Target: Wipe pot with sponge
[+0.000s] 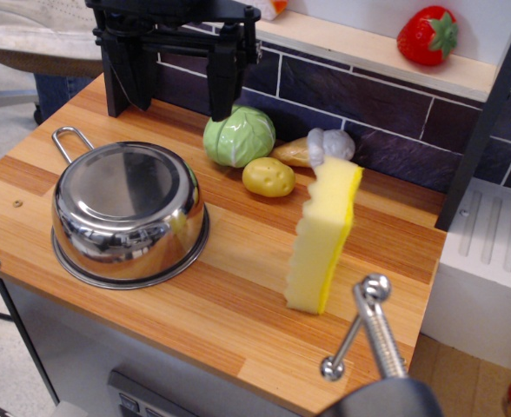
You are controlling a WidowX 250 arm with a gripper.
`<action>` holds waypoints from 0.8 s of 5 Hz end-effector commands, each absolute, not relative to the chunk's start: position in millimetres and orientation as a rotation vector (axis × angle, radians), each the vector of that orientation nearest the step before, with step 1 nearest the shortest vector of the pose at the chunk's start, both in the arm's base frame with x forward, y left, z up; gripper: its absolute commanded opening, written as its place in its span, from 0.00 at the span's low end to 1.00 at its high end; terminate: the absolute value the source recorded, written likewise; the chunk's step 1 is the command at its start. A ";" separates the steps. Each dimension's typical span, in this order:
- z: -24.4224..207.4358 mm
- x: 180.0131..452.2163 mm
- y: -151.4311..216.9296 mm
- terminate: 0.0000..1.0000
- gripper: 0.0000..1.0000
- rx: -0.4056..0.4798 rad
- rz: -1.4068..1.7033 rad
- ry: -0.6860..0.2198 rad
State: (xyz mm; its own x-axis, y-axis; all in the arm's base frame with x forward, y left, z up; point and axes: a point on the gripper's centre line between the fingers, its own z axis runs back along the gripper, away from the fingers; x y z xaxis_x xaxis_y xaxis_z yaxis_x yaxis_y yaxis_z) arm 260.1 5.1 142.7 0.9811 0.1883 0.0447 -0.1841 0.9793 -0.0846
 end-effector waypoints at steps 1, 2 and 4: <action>142.7 260.1 5.1 0.00 1.00 -0.080 0.188 -0.053; 155.9 272.7 -21.5 0.00 1.00 -0.168 0.169 -0.043; 154.0 283.4 -69.3 0.00 1.00 -0.221 0.166 -0.114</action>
State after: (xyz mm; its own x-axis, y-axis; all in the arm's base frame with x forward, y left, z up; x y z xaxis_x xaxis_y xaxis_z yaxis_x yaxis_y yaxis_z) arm 281.0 -74.9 143.1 0.9833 0.1666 0.0734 -0.1474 0.9651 -0.2164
